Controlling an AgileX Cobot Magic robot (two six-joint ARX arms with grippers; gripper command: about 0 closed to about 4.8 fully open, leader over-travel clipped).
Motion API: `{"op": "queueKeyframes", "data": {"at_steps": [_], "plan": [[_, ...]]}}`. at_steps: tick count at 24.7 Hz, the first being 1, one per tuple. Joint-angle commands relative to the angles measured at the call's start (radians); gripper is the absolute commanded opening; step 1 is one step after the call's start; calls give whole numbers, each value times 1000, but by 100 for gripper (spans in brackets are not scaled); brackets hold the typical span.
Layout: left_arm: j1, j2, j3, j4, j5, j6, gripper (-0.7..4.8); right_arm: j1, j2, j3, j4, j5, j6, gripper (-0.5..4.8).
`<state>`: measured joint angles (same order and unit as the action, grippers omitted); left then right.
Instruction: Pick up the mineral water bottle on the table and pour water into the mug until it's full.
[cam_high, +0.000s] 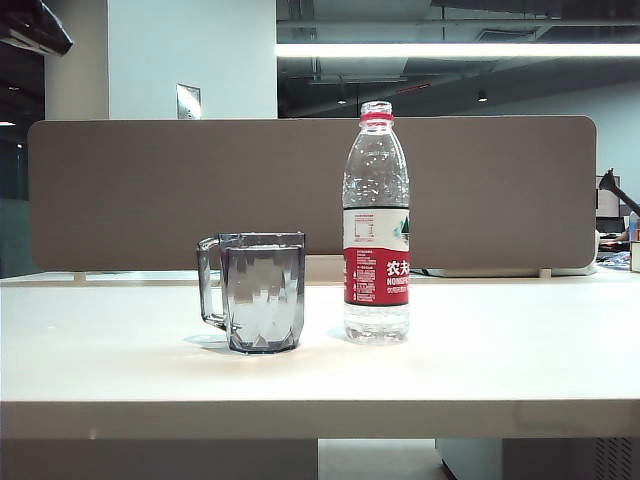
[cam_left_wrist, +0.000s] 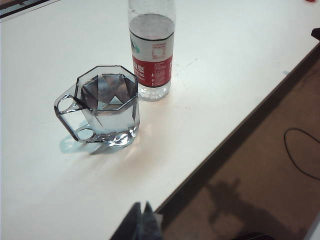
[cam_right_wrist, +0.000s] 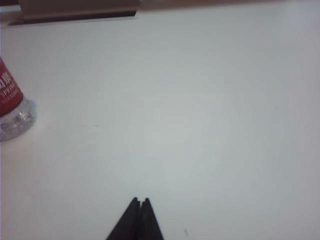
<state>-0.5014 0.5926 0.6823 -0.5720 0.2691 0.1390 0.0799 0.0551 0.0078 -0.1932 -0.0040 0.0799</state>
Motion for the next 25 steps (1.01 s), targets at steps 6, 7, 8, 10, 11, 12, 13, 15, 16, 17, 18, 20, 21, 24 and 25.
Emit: {"op": "queueKeyframes", "data": {"at_steps": [6, 7, 8, 10, 11, 12, 13, 15, 16, 17, 18, 20, 21, 24, 25], "plan": [[0, -1, 3, 11, 4, 3, -5, 3, -55, -7, 14, -24, -1, -5], [0, -1, 3, 11, 5, 3, -5, 2, -55, -7, 13, -18, -1, -5], [0, -1, 3, 11, 4, 3, -5, 2, -55, -7, 13, -18, -1, -5], [0, -1, 3, 11, 4, 3, -5, 2, -55, -7, 14, -21, -2, -5], [0, -1, 3, 11, 4, 3, -5, 2, -55, -7, 14, -21, -2, -5], [0, -1, 3, 11, 4, 3, -5, 2, -55, -7, 14, -20, -2, -5], [0, -1, 3, 11, 4, 3, -5, 2, -55, -7, 14, -20, -2, -5], [0, -1, 3, 11, 4, 3, -5, 2, -55, -7, 14, -21, -2, -5], [0, -1, 3, 11, 4, 3, -5, 2, -55, -7, 14, -21, -2, -5], [0, -1, 3, 11, 4, 3, -5, 2, -55, -7, 14, -21, -2, -5], [0, -4, 3, 11, 5, 3, -5, 2, -55, -7, 14, -21, -2, -5], [22, -30, 3, 4, 3, 10, -5, 2, -55, -7, 14, -21, -2, -5], [43, -48, 3, -2, 21, 10, -5, 2, -55, -7, 14, -21, -2, -5], [171, -137, -6, 3, 69, 37, -5, 0, -55, -7, 14, -18, -2, -5], [217, -188, -33, 16, 67, 51, -5, 1, -55, -7, 14, -18, -2, -5]]}}
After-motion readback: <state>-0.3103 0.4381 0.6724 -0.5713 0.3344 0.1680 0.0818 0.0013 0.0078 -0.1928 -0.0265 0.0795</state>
